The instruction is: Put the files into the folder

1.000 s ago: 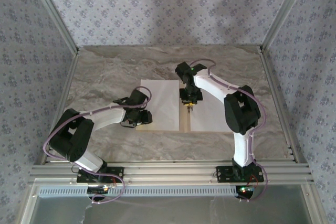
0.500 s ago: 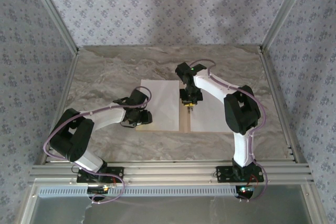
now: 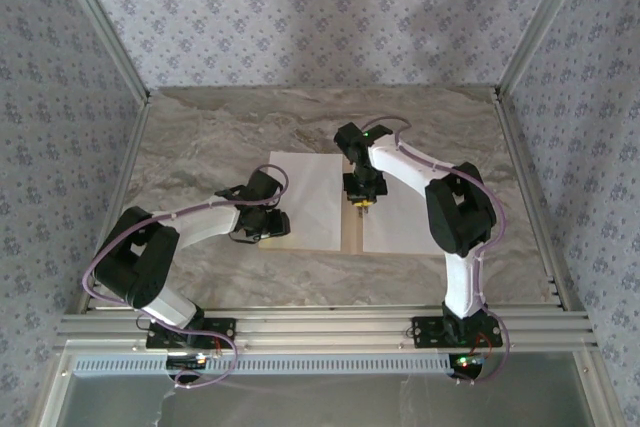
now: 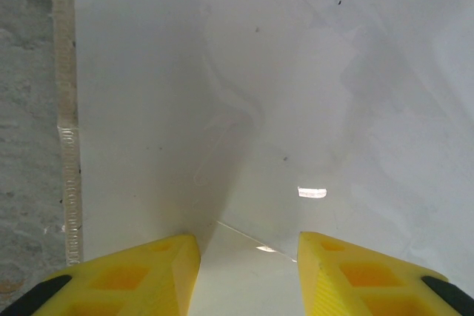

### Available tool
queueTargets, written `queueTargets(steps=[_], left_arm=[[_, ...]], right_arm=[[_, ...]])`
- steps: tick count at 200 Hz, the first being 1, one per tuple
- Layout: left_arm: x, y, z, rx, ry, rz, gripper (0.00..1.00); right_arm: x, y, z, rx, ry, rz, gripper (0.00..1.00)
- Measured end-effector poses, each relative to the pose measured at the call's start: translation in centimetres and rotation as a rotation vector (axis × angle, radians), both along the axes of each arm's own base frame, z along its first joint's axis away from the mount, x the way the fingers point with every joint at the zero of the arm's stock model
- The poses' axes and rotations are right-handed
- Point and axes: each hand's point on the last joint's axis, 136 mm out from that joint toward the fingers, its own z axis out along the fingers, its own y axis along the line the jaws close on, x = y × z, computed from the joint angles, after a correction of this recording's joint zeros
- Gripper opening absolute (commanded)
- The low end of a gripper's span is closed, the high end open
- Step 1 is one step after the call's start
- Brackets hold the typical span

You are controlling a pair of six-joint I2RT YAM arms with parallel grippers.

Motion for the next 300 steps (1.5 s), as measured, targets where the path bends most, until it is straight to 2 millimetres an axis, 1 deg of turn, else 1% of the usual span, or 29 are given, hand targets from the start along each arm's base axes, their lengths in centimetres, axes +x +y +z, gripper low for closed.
queueTargets(steps=[36, 300], left_arm=[[0.0, 0.0, 0.0, 0.000, 0.001, 0.004, 0.43], [0.0, 0.0, 0.0, 0.005, -0.001, 0.010, 0.43]], right_arm=[[0.0, -0.1, 0.0, -0.004, -0.001, 0.001, 0.12], [-0.5, -0.3, -1.4, -0.005, 0.003, 0.001, 0.11]])
